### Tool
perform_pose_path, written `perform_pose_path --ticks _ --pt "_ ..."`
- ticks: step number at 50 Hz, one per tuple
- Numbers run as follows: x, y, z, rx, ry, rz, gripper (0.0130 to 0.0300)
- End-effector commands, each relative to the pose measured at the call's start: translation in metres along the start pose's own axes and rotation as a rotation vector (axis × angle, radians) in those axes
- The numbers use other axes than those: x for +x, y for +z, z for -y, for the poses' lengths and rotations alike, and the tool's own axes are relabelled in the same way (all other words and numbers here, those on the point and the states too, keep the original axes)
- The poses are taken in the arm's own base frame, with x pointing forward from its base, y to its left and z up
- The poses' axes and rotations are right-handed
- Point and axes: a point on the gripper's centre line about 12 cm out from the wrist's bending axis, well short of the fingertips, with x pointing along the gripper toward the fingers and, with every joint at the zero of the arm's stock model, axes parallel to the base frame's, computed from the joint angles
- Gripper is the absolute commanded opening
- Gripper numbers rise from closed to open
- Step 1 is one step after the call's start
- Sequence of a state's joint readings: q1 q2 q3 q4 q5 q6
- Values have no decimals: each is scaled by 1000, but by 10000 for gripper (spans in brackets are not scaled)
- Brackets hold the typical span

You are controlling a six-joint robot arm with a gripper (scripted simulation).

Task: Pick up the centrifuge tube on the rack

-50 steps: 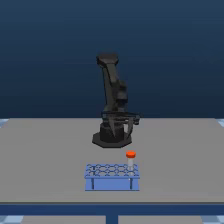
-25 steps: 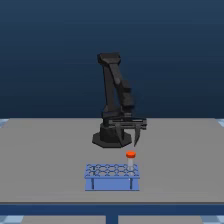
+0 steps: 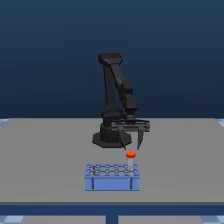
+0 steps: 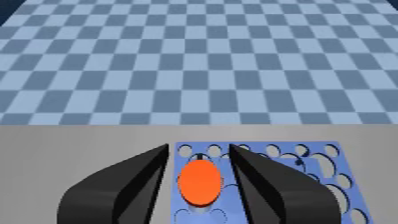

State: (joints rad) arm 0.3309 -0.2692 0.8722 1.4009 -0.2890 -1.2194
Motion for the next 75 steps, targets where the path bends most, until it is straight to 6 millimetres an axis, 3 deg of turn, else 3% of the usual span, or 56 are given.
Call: perform_pose_path --ticks 1,75 --pt "0 -1 0 -1 1 0 300" --pt "17 -33 1 -3 0 5 300"
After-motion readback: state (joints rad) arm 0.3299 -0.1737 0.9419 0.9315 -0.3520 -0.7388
